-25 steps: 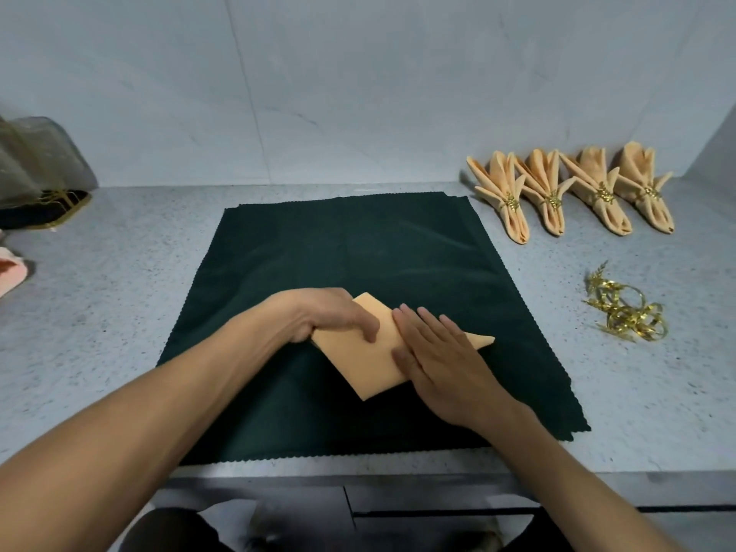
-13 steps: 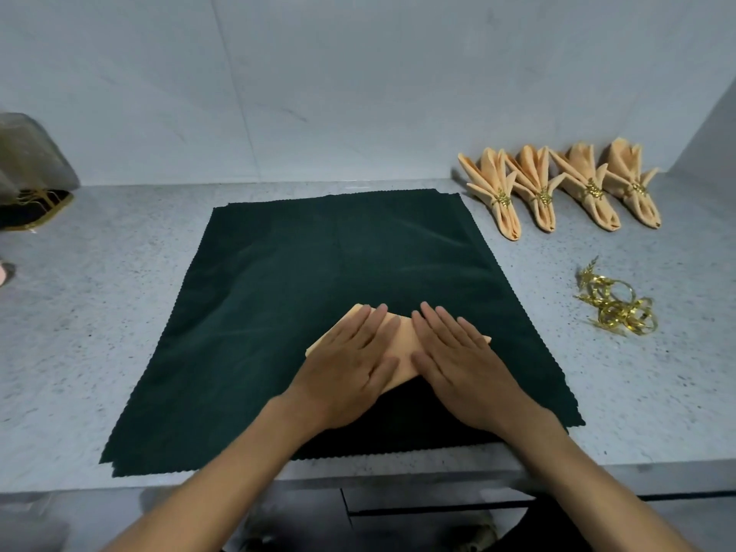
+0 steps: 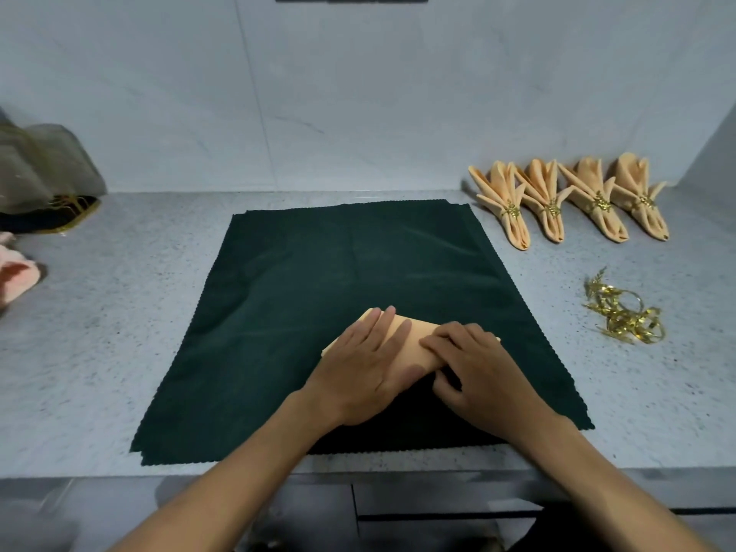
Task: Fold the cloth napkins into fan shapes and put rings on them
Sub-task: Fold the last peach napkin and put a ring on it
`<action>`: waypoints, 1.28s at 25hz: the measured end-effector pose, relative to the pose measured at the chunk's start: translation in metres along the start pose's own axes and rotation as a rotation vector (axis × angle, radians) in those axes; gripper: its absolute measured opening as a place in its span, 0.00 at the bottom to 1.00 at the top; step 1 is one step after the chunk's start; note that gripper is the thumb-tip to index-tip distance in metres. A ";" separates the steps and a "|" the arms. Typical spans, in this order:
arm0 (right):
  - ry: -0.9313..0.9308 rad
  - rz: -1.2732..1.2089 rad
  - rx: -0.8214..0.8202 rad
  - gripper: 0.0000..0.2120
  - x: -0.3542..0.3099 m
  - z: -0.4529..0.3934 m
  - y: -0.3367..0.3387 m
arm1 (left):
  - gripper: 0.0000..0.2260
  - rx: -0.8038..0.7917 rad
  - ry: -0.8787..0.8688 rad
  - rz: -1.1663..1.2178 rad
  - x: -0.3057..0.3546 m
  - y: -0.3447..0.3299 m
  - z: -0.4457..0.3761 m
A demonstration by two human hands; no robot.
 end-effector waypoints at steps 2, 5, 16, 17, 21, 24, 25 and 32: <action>-0.012 0.009 0.007 0.18 0.004 0.001 -0.001 | 0.43 -0.031 -0.013 -0.034 0.001 0.001 0.000; -0.035 0.007 0.058 0.18 0.011 -0.002 0.002 | 0.38 0.013 -0.072 0.093 0.001 0.007 0.006; -0.224 -0.567 -0.018 0.09 0.050 -0.011 0.012 | 0.14 0.271 0.171 0.595 -0.027 0.041 -0.006; -0.238 -0.574 -0.004 0.07 0.050 -0.013 0.012 | 0.12 0.270 0.215 0.624 -0.029 0.040 -0.009; -0.220 -0.500 0.066 0.04 0.050 -0.020 0.006 | 0.10 0.261 0.388 0.639 -0.037 0.042 -0.024; -0.137 -0.192 0.102 0.06 0.047 -0.017 -0.001 | 0.09 0.274 0.454 0.559 -0.034 0.042 -0.028; -0.113 -0.098 0.107 0.08 0.045 -0.013 -0.002 | 0.07 0.284 0.450 0.549 -0.032 0.041 -0.028; -0.081 0.005 -0.299 0.36 0.053 0.013 -0.010 | 0.11 0.425 -0.187 -0.120 -0.004 0.041 -0.030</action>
Point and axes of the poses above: each hand's wrist, its own z-axis away from the middle knuckle, its own y-axis out of the back of the hand, x = y × z, the point moved 4 cm from there along -z, towards the middle knuckle, and after that the axes turned 9 degrees about z, right-handed, at the moved point
